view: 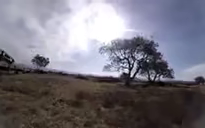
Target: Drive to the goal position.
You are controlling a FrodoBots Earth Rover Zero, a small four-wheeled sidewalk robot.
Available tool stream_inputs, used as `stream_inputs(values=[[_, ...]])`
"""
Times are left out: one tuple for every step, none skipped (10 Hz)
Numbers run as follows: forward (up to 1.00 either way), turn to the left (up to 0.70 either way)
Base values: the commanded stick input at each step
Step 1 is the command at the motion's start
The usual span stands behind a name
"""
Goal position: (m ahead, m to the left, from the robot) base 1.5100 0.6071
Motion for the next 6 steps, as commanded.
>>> stream_inputs(values=[[0.7, 0.0], [0.7, 0.0], [0.7, 0.0], [0.7, 0.0], [0.7, 0.0], [0.7, 0.0]])
